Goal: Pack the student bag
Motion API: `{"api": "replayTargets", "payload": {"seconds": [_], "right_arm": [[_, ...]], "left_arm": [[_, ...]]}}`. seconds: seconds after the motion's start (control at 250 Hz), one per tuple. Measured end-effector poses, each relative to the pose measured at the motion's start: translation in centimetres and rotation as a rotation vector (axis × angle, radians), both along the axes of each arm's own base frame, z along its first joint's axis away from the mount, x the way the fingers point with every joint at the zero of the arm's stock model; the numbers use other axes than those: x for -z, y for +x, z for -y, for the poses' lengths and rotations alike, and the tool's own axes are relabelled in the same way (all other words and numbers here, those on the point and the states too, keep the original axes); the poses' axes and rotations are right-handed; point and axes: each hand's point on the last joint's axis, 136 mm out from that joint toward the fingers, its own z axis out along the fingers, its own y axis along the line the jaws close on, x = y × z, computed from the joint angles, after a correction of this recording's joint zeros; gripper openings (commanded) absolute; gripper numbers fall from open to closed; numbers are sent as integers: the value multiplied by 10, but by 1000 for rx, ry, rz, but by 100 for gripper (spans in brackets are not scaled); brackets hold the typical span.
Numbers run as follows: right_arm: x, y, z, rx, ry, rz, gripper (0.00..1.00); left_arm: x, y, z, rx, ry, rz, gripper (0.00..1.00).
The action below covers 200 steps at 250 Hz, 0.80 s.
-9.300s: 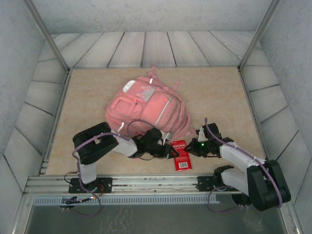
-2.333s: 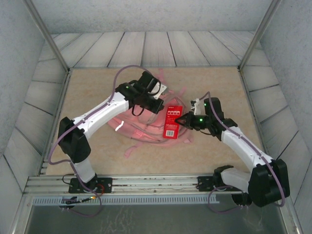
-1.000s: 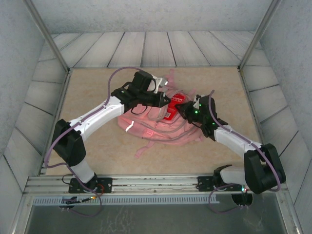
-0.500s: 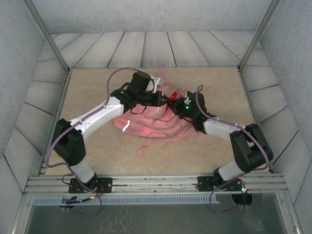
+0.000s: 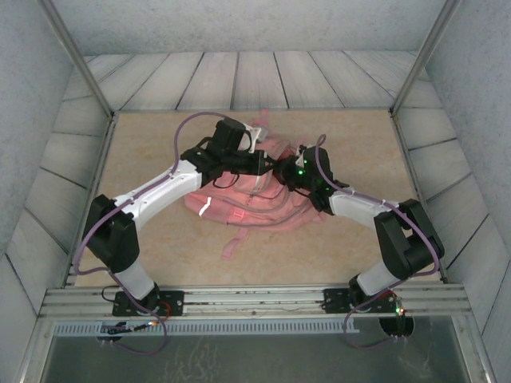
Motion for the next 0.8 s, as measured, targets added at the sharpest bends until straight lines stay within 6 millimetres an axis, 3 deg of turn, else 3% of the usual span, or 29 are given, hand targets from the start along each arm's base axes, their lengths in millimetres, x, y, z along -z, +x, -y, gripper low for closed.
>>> {"api": "replayTargets", "payload": {"seconds": [0.484,0.799], "right_arm": [[-19,-6,-7,-23,-17,-16,6],[-12,-2,-12,-30,1,-2,5]], "left_arm": [[-9,-5,-7,5,-38,27,0],[-14,-1,-11,-11,-53,23,0]]}}
